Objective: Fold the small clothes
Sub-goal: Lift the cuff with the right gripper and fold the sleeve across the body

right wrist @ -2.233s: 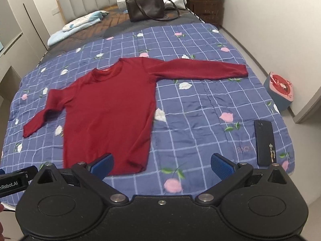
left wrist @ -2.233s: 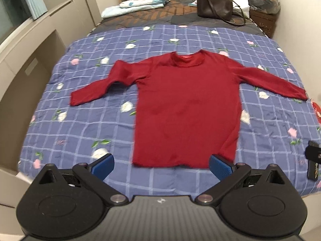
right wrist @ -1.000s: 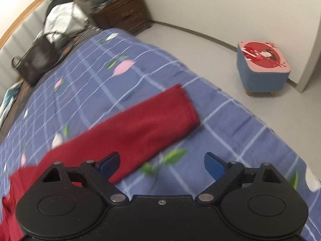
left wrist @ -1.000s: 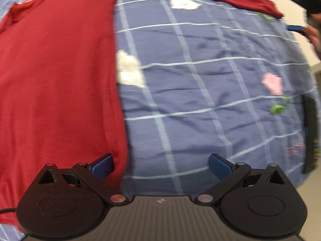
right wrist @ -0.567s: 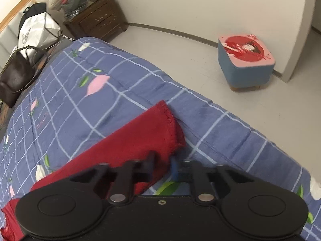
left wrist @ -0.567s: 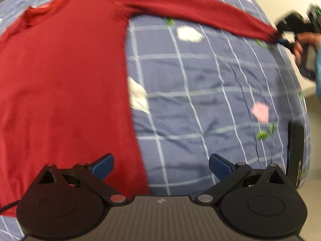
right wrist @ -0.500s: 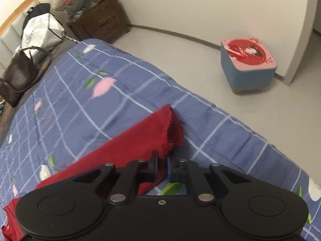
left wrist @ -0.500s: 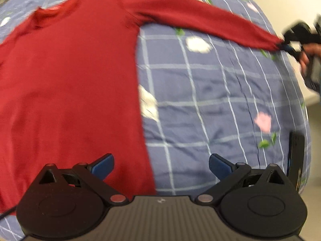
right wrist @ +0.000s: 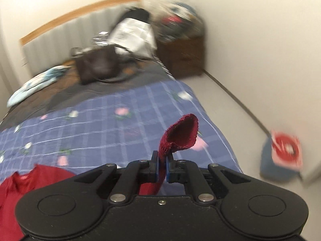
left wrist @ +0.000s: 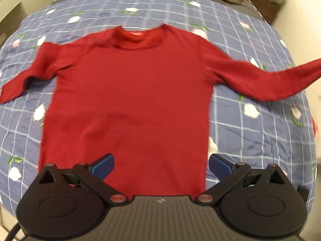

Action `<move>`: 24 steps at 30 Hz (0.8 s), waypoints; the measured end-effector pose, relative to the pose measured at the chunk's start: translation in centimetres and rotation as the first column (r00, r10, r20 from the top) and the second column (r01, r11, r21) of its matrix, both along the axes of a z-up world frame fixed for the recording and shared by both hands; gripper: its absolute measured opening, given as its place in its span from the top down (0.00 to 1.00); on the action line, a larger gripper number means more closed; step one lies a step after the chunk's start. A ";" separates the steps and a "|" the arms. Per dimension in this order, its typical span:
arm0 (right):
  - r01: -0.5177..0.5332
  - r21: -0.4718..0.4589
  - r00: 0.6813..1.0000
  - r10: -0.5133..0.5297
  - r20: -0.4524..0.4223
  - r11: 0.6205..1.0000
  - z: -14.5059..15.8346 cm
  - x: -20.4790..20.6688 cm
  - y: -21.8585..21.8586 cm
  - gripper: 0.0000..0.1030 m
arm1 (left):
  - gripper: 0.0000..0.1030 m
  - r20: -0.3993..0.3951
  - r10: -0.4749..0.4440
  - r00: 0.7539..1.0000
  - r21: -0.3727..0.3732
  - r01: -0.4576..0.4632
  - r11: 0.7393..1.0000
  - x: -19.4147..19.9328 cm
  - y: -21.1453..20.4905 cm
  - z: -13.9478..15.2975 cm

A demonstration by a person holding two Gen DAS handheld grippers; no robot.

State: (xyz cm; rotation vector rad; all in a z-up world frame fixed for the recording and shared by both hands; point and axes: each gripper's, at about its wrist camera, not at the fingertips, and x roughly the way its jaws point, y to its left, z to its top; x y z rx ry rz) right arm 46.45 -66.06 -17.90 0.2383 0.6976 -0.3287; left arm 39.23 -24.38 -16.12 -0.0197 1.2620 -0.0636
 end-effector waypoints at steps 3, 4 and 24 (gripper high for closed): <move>-0.076 -0.040 0.997 0.078 0.026 0.996 2.4 1.2 3.6 0.94 | 0.01 0.009 0.036 0.999 -0.015 -0.035 0.999 -0.4 2.8 0.5; -0.099 -0.053 0.994 0.101 0.033 0.994 3.0 1.5 5.0 0.94 | 0.01 0.013 0.042 0.999 -0.023 -0.042 0.999 -0.5 3.9 0.7; -0.494 -0.209 0.869 0.485 -0.099 0.844 -0.9 10.8 43.4 0.95 | 0.01 0.018 0.224 0.974 0.000 -0.224 0.975 -0.1 28.6 1.7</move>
